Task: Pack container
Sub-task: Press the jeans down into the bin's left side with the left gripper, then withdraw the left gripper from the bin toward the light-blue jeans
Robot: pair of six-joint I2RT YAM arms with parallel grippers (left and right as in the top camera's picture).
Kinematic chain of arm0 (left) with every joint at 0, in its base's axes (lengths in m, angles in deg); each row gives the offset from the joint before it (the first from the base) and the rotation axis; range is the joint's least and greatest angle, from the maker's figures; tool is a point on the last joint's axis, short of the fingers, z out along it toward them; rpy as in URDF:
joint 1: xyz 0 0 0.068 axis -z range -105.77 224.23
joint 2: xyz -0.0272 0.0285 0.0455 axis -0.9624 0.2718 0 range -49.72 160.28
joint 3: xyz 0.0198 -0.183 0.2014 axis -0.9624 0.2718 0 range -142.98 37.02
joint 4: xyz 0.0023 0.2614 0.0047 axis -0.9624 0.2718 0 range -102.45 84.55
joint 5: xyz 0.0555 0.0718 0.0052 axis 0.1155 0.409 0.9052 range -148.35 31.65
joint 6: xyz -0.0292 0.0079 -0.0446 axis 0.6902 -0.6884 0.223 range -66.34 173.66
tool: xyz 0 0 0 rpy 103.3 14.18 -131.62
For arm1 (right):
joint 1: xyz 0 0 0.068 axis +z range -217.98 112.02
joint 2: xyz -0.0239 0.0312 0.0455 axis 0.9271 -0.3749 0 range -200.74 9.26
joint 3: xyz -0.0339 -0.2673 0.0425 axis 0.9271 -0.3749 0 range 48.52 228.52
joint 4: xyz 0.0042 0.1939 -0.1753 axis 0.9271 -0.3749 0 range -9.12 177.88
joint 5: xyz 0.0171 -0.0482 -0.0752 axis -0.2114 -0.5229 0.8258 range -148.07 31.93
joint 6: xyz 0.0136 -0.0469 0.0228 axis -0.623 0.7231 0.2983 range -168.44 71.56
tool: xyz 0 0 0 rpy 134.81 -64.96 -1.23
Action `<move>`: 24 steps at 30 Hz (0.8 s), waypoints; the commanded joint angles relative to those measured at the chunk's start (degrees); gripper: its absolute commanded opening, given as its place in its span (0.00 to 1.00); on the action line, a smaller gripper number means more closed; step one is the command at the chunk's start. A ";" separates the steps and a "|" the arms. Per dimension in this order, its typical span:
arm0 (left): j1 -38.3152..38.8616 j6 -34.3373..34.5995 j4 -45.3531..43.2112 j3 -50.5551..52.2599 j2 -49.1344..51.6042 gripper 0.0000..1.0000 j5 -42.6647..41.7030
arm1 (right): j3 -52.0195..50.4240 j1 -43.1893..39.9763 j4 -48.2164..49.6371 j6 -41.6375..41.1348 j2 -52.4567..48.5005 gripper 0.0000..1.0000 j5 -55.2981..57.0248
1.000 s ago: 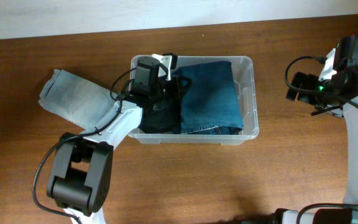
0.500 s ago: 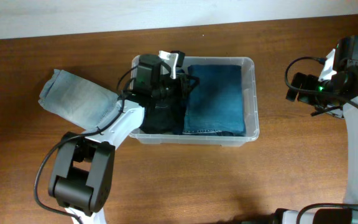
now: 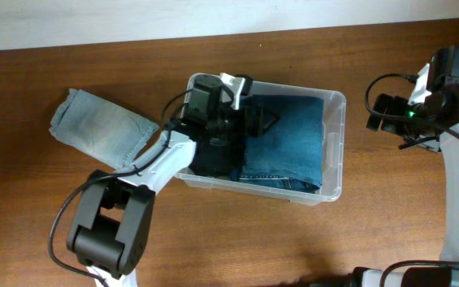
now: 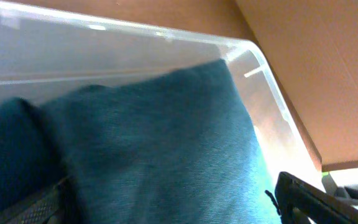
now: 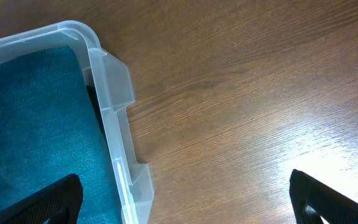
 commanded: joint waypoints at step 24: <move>-25.86 -10.19 13.92 -1.42 -14.64 0.99 -0.04 | -10.91 -0.07 6.16 3.13 -9.42 0.22 -8.28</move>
